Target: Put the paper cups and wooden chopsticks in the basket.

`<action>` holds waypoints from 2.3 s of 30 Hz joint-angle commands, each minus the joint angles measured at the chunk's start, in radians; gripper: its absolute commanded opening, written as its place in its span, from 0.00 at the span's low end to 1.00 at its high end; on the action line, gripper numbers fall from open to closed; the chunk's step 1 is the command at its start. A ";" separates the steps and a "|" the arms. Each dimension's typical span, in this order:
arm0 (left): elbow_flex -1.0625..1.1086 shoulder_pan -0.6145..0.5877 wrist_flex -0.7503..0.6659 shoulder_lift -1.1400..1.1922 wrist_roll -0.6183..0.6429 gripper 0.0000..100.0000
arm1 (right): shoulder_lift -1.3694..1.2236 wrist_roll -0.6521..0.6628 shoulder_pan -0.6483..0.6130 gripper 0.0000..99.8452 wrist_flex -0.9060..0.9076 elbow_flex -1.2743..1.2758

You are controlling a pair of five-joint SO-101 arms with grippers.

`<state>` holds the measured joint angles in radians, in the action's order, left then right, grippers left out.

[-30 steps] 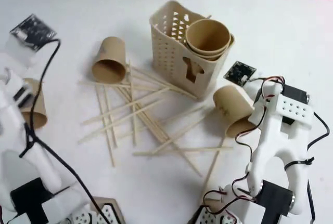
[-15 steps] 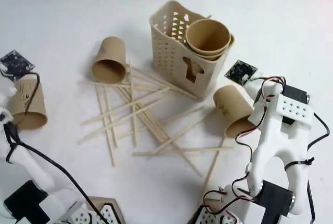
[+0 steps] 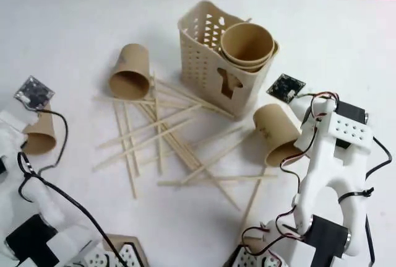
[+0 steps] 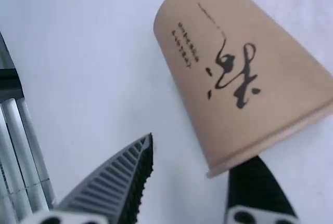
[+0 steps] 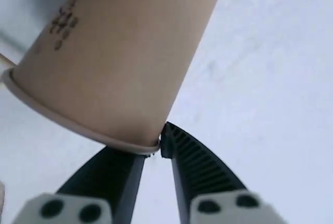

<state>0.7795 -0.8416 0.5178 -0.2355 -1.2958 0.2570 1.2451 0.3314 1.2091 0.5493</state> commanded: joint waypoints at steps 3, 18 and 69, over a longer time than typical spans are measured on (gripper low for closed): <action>0.051 0.068 -0.075 -0.042 0.107 0.07 | 0.041 -0.008 0.001 0.02 0.079 -0.028; 0.049 0.174 0.321 -0.522 0.255 0.02 | 0.041 -0.086 0.013 0.02 0.381 -0.302; -0.196 0.335 0.700 -0.828 0.511 0.02 | -0.070 -0.984 -0.374 0.02 0.509 -1.209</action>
<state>0.6306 -0.5194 1.2236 -1.0717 -0.8002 0.1972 0.2754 -0.0338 1.7139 -0.6199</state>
